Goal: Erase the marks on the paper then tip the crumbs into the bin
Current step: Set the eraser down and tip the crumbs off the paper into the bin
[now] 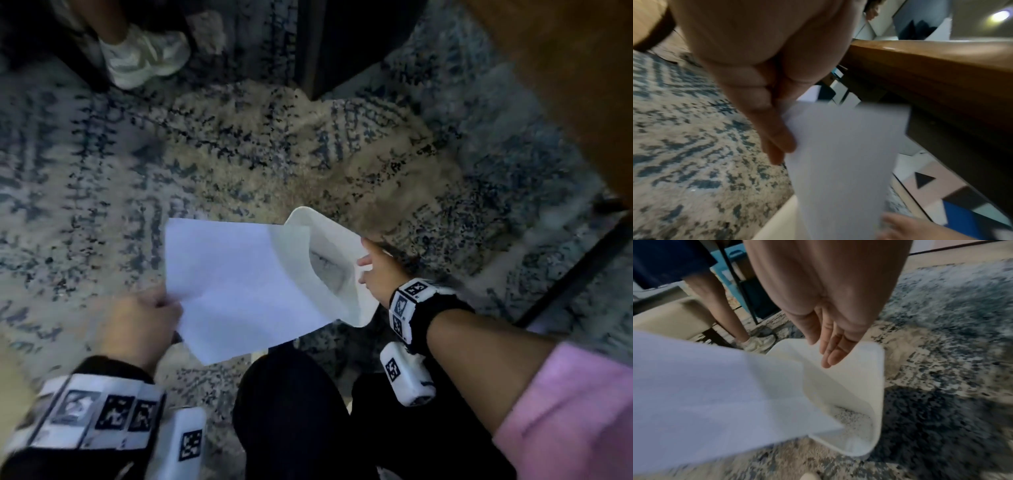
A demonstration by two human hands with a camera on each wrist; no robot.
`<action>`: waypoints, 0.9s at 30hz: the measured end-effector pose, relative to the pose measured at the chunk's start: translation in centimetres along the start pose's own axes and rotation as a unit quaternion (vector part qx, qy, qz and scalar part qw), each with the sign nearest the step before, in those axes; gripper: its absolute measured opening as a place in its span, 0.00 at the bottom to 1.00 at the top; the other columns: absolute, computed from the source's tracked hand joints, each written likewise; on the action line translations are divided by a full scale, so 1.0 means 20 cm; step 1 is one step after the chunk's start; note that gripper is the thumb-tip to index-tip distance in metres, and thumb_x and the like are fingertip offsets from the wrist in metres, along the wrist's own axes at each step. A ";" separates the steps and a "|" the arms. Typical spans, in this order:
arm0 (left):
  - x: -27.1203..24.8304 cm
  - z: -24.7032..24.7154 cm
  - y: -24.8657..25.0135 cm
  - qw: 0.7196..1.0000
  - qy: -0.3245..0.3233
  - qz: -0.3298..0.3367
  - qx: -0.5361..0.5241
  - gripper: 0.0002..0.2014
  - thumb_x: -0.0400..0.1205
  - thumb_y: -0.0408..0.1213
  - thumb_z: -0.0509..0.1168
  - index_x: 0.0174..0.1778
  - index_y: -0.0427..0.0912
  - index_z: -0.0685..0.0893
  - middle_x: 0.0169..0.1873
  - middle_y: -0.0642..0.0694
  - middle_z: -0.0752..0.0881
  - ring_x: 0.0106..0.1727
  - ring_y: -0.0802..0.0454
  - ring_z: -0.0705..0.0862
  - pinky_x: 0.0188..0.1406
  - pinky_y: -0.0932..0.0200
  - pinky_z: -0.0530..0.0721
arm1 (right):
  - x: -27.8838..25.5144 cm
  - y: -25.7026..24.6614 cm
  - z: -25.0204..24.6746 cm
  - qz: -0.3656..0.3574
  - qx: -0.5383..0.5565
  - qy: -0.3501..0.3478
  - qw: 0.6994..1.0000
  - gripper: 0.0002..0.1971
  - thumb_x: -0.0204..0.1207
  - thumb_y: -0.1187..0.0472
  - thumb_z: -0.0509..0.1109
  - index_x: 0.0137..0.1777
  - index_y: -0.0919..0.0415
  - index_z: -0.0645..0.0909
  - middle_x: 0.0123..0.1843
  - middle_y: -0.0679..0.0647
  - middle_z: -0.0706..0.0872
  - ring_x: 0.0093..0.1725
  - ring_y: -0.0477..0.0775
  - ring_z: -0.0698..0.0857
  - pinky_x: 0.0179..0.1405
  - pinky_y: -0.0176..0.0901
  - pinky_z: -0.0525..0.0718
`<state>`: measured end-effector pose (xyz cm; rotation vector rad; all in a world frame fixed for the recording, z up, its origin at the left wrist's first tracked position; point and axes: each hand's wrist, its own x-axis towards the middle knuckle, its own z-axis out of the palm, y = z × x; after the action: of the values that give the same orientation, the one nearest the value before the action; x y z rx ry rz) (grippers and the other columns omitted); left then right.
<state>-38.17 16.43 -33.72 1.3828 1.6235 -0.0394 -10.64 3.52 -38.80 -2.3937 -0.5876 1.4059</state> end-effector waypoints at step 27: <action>-0.14 0.21 0.25 0.986 -0.061 -0.035 -0.150 0.13 0.67 0.17 0.53 0.31 0.28 0.83 0.33 0.31 0.86 0.34 0.41 0.81 0.45 0.40 0.87 | 0.15 -0.05 0.33 -0.014 -0.158 -0.114 0.981 0.31 0.86 0.47 0.52 0.83 0.61 0.53 0.84 0.60 0.55 0.82 0.60 0.59 0.79 0.51 0.59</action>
<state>-31.98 13.75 -31.50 1.0730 1.5064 0.0756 -15.24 6.29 -43.73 -2.4607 -0.9643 1.6986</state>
